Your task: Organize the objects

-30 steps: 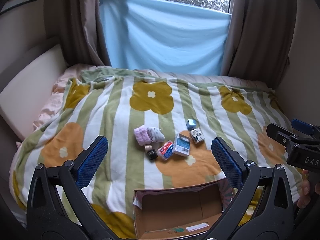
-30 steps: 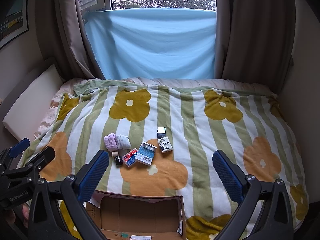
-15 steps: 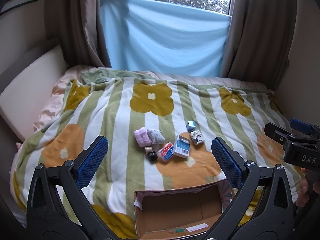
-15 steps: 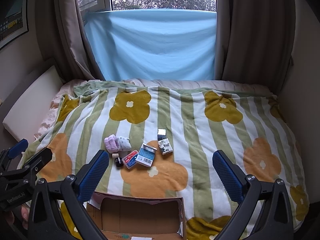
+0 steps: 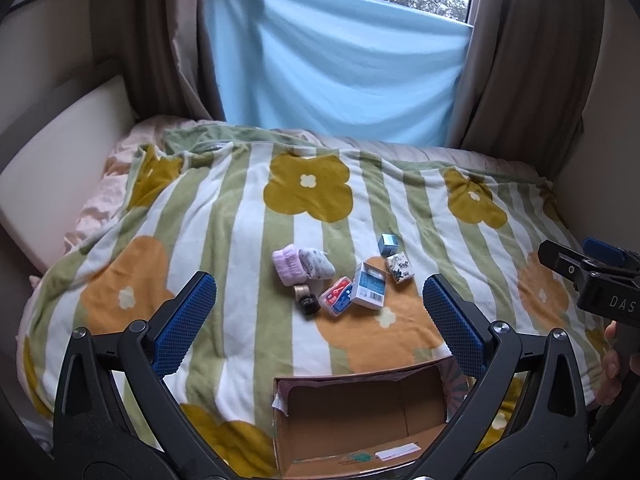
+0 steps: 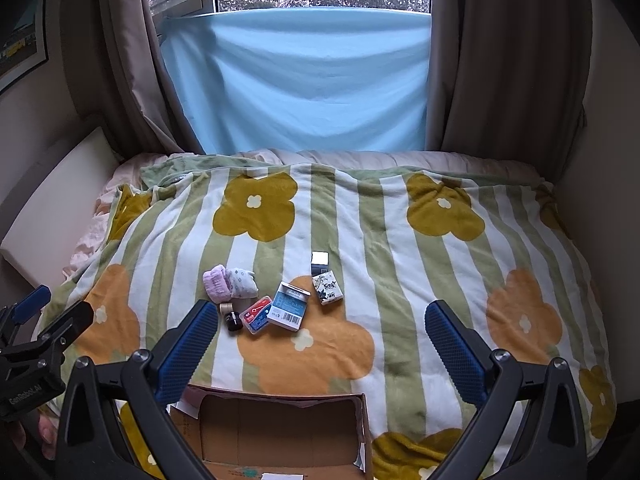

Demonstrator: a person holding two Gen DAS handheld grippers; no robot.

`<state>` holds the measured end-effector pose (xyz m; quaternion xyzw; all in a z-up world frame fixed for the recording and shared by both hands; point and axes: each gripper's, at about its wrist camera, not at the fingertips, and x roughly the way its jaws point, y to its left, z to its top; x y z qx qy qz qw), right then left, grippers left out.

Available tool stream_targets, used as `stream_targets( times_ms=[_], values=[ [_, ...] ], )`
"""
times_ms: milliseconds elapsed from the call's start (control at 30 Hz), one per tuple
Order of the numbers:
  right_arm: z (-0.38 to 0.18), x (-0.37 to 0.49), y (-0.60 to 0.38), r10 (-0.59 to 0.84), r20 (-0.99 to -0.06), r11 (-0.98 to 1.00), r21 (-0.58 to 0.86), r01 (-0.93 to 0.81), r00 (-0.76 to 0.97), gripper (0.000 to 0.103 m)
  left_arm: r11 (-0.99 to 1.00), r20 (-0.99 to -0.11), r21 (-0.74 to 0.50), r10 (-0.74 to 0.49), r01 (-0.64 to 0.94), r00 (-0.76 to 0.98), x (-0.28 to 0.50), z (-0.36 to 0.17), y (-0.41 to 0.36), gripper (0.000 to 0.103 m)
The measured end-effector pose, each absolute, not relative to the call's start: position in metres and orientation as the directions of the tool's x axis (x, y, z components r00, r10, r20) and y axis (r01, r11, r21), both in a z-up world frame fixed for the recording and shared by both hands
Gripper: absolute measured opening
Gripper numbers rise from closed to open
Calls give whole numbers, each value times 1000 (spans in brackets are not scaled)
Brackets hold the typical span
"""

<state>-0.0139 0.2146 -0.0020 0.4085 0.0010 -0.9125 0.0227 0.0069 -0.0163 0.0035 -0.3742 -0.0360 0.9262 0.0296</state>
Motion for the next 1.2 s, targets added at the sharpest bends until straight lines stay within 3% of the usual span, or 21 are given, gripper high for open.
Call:
stream_targets(
  times_ms=[433,1067,1200],
  values=[
    [-41,-68,223,-42,-787,-999,30,31,-616,103,-996,-754,-55,87,-69,-651,-55,-41,-44,103],
    [-187,-181,235,-26,-872,-998,-5,62,-489,103,-998,-858,-64,69,-27,-510,-204,-215,-69,103],
    [-222,-205,237,-31,-891,-998,4,60,-454,98,-997,-881,-75,58,18,-469,-224,-252,-72,100]
  ],
)
